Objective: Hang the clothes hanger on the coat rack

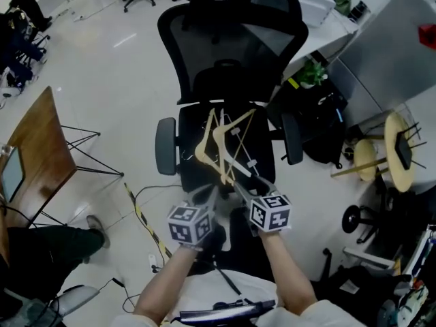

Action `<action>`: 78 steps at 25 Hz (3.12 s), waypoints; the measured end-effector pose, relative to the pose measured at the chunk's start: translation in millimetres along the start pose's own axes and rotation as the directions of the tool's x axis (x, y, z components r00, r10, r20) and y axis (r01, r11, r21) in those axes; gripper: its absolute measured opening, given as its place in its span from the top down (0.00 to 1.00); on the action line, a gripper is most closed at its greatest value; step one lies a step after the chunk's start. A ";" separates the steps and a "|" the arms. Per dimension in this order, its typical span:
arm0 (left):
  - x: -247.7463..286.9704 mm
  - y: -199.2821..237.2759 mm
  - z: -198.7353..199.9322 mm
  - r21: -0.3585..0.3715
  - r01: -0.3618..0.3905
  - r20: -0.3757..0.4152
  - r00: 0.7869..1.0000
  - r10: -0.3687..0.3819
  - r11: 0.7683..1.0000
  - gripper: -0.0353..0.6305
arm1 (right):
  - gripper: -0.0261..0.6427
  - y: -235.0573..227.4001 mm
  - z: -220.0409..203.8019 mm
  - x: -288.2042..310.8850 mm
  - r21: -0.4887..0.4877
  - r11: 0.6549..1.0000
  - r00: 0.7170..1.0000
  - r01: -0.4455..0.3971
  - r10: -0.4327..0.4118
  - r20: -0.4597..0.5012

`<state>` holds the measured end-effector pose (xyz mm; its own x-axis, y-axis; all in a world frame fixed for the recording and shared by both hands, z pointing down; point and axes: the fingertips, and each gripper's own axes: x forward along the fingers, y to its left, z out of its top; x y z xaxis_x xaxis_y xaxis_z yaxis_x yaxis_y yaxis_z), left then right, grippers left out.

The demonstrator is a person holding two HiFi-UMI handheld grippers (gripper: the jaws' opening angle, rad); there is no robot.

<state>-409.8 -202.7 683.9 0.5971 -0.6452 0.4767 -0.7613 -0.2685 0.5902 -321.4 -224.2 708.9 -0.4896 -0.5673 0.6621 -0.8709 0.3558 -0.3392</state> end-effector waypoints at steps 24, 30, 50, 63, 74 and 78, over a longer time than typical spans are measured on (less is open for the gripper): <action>141.6 132.3 -46.5 -0.151 -0.188 -0.094 0.980 0.175 0.971 0.96 | 0.56 -95.2 -44.7 240.2 -0.079 0.993 0.971 0.089 -0.104 -0.216; 163.0 160.1 -58.4 -0.190 -0.221 -0.115 0.973 0.202 0.957 0.96 | 0.60 -106.5 -57.1 284.2 -0.099 0.992 0.959 0.082 -0.106 -0.262; 176.9 192.1 -94.7 -0.276 -0.272 -0.146 0.960 0.239 0.922 0.96 | 0.63 -124.9 -83.6 357.7 -0.213 0.967 0.931 0.138 -0.200 -0.307; 169.1 183.9 -96.0 -0.281 -0.271 -0.146 0.960 0.238 0.921 0.96 | 0.75 -134.9 -82.4 344.9 -0.287 0.936 0.901 0.205 -0.295 -0.317; 135.1 164.6 -55.9 -0.225 -0.266 -0.101 0.963 0.249 0.937 0.96 | 0.76 -91.0 -40.6 268.7 -0.030 0.992 0.966 0.124 -0.128 -0.223; 115.7 145.3 -21.1 -0.153 -0.246 -0.061 0.969 0.239 0.957 0.96 | 0.76 -65.5 -4.3 226.5 0.036 0.997 0.987 0.071 -0.065 -0.149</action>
<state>-446.0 -301.3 838.5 0.4120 -0.6459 0.6427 -0.8370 0.0106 0.5472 -375.1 -372.8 884.0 -0.4197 -0.4726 0.7749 -0.9046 0.2873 -0.3148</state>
